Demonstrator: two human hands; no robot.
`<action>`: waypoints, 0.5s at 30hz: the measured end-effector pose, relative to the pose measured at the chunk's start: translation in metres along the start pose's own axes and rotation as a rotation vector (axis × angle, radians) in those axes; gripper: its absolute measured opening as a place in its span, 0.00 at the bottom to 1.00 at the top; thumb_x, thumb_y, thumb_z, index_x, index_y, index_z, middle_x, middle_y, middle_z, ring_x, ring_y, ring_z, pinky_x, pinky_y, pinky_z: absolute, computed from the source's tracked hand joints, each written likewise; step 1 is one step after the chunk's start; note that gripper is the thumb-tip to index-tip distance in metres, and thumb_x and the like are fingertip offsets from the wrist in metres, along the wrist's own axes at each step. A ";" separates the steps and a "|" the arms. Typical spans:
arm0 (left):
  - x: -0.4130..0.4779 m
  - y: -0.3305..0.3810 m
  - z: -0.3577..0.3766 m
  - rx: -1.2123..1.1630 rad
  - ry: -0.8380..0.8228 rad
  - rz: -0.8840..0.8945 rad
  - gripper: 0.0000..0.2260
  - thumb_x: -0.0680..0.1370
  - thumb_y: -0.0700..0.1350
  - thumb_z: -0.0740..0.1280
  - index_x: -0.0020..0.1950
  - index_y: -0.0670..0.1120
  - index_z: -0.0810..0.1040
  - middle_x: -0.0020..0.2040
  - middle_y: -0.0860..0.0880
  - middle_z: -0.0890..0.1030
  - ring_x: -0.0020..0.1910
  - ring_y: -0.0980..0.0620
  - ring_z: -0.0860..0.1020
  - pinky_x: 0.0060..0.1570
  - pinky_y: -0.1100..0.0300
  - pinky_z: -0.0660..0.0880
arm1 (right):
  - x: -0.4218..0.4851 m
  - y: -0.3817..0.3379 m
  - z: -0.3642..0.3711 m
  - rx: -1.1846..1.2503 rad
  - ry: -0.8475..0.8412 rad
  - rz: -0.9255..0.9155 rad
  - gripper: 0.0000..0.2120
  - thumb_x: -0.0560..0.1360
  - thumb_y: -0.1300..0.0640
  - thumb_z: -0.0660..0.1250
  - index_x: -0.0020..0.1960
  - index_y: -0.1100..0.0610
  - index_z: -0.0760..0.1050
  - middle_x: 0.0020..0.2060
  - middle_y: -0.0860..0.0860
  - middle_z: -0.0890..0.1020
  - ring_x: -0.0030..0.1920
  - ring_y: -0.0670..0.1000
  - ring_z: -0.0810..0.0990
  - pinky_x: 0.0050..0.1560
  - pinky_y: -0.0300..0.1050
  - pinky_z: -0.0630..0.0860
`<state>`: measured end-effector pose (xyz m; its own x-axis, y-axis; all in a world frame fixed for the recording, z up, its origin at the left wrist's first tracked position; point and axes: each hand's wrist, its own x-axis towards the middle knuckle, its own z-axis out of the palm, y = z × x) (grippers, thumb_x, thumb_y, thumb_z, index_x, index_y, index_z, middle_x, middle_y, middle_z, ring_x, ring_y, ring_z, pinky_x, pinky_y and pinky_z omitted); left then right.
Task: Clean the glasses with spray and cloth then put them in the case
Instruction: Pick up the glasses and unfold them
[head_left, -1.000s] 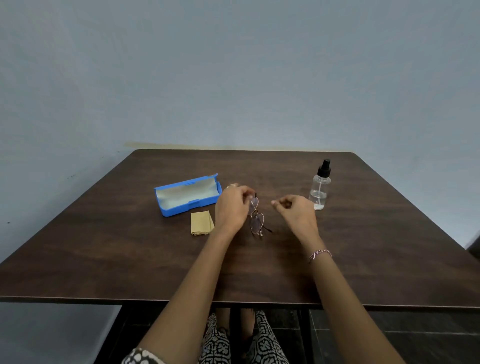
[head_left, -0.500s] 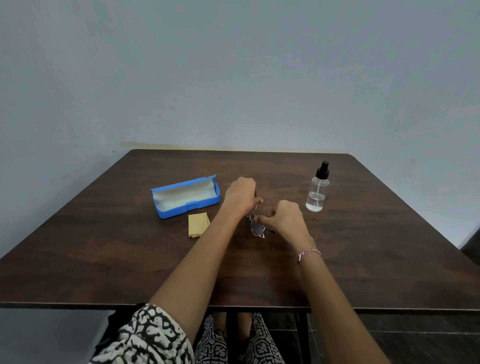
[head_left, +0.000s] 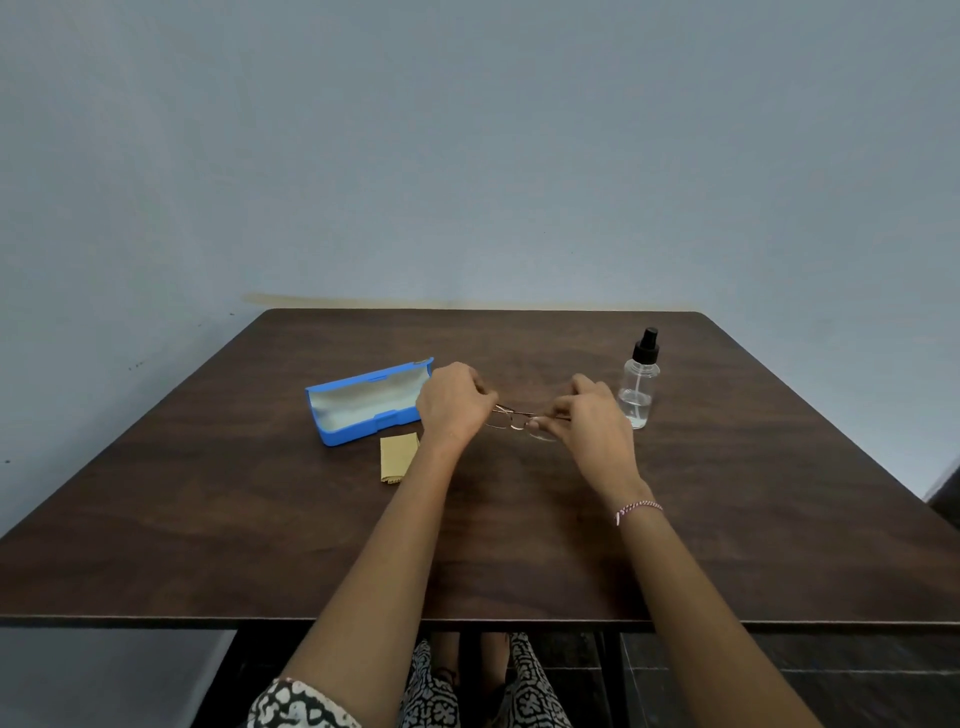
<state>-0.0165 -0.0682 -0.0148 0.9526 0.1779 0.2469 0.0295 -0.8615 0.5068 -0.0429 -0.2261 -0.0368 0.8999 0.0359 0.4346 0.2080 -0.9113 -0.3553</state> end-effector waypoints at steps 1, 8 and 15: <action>-0.001 -0.003 0.001 -0.047 0.032 0.002 0.06 0.75 0.48 0.67 0.45 0.48 0.82 0.44 0.51 0.83 0.42 0.54 0.77 0.37 0.60 0.70 | 0.001 0.005 0.001 -0.003 0.024 -0.035 0.13 0.69 0.45 0.71 0.42 0.54 0.83 0.42 0.47 0.72 0.48 0.49 0.69 0.36 0.44 0.69; -0.005 -0.026 0.018 -0.563 -0.029 -0.193 0.14 0.80 0.51 0.60 0.51 0.45 0.82 0.47 0.49 0.82 0.45 0.52 0.79 0.49 0.56 0.76 | 0.003 0.029 0.006 0.067 0.150 -0.239 0.09 0.66 0.50 0.75 0.36 0.55 0.83 0.43 0.48 0.79 0.46 0.51 0.74 0.34 0.42 0.72; -0.012 -0.034 0.024 -1.035 -0.302 -0.323 0.10 0.79 0.42 0.64 0.51 0.35 0.79 0.38 0.42 0.81 0.34 0.52 0.81 0.34 0.64 0.79 | 0.004 0.046 0.010 0.234 0.161 -0.246 0.05 0.64 0.60 0.77 0.38 0.59 0.83 0.45 0.53 0.81 0.46 0.49 0.75 0.51 0.24 0.66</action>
<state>-0.0220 -0.0525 -0.0552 0.9843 0.0775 -0.1588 0.1562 0.0387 0.9870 -0.0258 -0.2636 -0.0591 0.7441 0.1605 0.6485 0.5095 -0.7642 -0.3954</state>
